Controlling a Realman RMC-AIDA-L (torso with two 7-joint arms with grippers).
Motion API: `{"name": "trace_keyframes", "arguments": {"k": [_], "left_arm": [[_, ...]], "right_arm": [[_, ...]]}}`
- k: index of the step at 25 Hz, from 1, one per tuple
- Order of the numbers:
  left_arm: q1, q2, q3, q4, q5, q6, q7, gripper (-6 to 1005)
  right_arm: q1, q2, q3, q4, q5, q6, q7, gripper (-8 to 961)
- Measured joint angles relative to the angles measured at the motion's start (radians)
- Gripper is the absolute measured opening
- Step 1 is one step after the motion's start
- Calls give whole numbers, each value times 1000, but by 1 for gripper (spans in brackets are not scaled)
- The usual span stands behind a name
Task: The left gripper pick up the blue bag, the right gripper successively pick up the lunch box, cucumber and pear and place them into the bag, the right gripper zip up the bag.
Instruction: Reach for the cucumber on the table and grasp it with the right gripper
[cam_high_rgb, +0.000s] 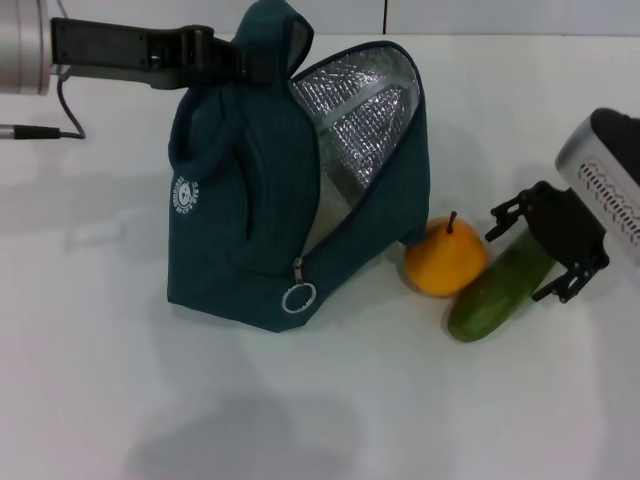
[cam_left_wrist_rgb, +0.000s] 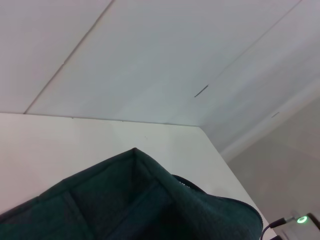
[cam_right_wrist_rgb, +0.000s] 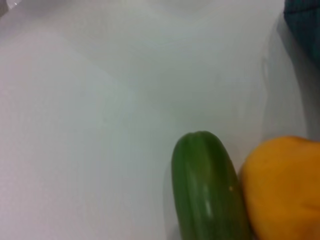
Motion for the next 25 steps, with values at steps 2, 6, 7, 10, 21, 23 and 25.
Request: {"name": "trace_keyframes", "arguments": {"k": [2, 6, 7, 10, 21, 23, 25], "left_arm": [[-5, 0, 0, -7, 0, 0, 2, 45], [-8, 3, 0, -12, 0, 0, 7, 46], [-8, 3, 0, -12, 0, 0, 8, 46], [-8, 4, 1, -12, 0, 0, 9, 47], [1, 8, 2, -12, 1, 2, 9, 48], [1, 8, 2, -12, 2, 2, 9, 49], [1, 8, 2, -12, 2, 3, 9, 49]], "right_arm": [[1, 1, -7, 20, 10, 9, -2, 839], [5, 1, -16, 37, 17, 20, -1, 838], [6, 1, -18, 41, 19, 24, 0, 838], [10, 1, -25, 54, 24, 39, 1, 838], [6, 5, -39, 45, 59, 47, 23, 837], [7, 4, -44, 45, 59, 39, 27, 817], [8, 4, -46, 45, 59, 38, 28, 796]]}}
